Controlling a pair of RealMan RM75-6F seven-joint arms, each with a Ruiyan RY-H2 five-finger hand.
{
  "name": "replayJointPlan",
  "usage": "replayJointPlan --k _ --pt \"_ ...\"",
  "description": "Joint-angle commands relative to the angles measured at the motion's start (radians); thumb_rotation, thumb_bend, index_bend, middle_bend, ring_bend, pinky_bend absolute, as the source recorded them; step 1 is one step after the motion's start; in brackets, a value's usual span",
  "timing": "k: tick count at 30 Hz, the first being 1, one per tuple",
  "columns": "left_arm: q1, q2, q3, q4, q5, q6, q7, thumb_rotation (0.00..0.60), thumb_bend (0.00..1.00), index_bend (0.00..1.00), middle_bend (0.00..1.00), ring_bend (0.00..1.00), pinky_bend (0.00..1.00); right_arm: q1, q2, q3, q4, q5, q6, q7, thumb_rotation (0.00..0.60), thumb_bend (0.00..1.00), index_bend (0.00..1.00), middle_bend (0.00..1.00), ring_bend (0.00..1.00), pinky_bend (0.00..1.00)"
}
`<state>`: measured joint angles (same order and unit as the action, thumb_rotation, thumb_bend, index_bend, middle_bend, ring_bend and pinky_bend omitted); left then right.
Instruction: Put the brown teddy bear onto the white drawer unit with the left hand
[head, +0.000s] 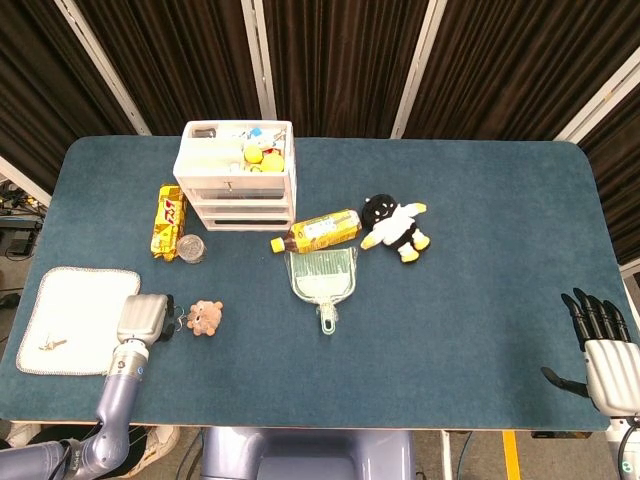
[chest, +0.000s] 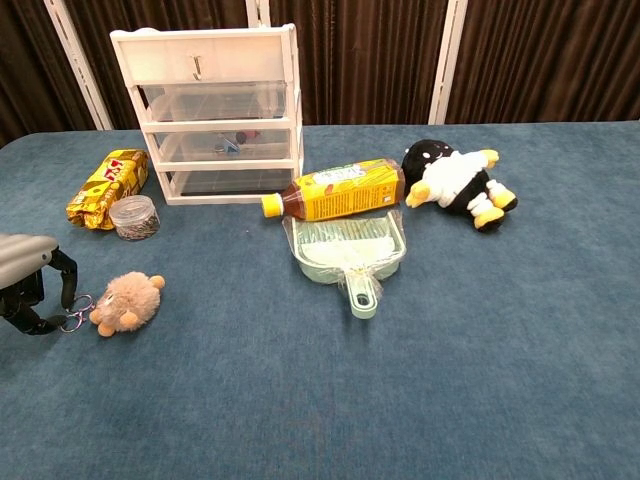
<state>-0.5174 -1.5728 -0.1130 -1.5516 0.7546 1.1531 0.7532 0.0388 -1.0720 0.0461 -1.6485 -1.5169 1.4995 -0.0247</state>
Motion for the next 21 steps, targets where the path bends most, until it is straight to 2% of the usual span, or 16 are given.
replayJointPlan --k 1,21 --pt "-0.005 -0.005 -0.002 0.008 -0.002 -0.002 -0.002 0.6 0.36 0.49 1.0 0.89 0.74 0.0 0.0 0.0 -0.001 0.0 -0.001 0.001 0.6 0.0 0.0 0.0 0.0 0.0" --pt "-0.02 -0.029 0.012 0.032 -0.021 -0.003 -0.003 0.6 0.37 0.51 1.0 0.89 0.74 -0.001 -0.003 -0.002 0.0 -0.005 0.002 -0.002 0.6 0.0 0.0 0.0 0.0 0.0"
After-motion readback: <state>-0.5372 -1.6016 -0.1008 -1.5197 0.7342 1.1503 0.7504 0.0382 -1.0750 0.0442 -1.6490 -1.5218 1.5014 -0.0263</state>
